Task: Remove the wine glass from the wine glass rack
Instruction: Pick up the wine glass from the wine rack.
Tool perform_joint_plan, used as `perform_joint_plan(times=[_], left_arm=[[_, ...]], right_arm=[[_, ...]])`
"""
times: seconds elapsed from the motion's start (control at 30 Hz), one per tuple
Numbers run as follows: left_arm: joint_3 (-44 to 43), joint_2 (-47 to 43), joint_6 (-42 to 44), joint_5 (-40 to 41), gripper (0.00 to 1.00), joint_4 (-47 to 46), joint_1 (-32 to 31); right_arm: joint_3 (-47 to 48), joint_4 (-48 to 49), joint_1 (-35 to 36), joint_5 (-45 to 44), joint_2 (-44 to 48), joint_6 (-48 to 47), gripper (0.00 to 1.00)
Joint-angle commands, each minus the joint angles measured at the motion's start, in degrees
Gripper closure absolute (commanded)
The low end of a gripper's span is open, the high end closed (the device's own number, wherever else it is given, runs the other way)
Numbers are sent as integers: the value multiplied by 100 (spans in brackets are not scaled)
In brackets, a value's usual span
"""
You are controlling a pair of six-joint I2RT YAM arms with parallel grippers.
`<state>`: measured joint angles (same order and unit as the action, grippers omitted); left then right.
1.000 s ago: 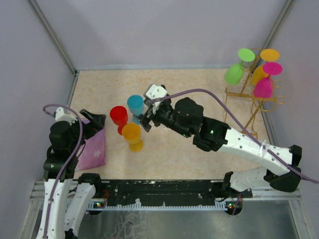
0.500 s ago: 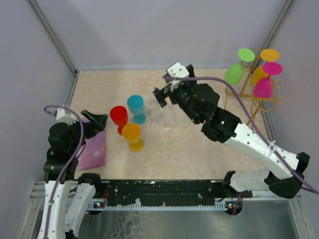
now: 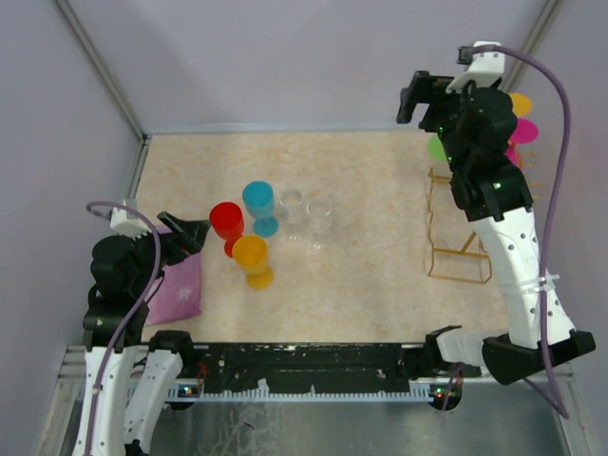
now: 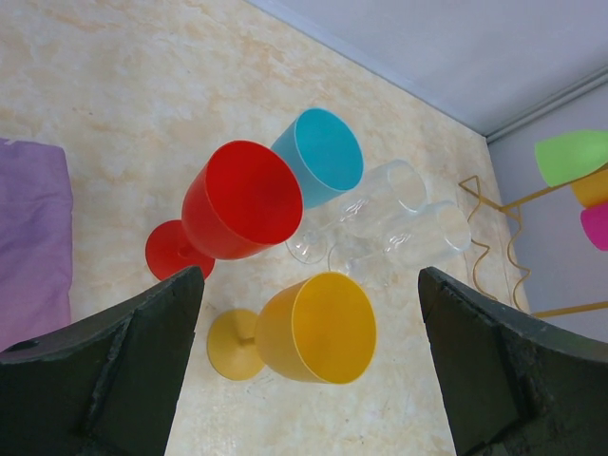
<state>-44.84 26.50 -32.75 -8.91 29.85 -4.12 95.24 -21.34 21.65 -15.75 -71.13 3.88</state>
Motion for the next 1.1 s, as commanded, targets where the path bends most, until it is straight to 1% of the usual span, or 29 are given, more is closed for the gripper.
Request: perform_joint_plan(times=[0.0, 0.2, 0.33, 0.43, 0.6, 0.77, 1.07], left_arm=[[22, -52, 88, -172, 1, -190, 23], [12, -59, 45, -281, 1, -143, 20], [-33, -79, 75, -268, 1, -96, 19], [-45, -96, 75, -271, 1, -68, 19], [-51, -126, 38, -286, 1, -40, 21], [-41, -135, 14, -281, 1, -32, 21], [-78, -131, 89, -248, 1, 11, 25]], right_arm=[[526, -571, -843, 825, -139, 1047, 3], [1058, -1267, -2037, 1474, -650, 1784, 9], [1474, -1706, -2449, 1343, -1131, 1995, 13], [1578, -1830, -2774, 1365, -1346, 2233, 18], [1351, -1445, -2911, 1382, -1393, 2365, 29], [1151, -1240, -2924, 1019, -1399, 2457, 34], [764, -960, -3041, 920, -1370, 2622, 40]])
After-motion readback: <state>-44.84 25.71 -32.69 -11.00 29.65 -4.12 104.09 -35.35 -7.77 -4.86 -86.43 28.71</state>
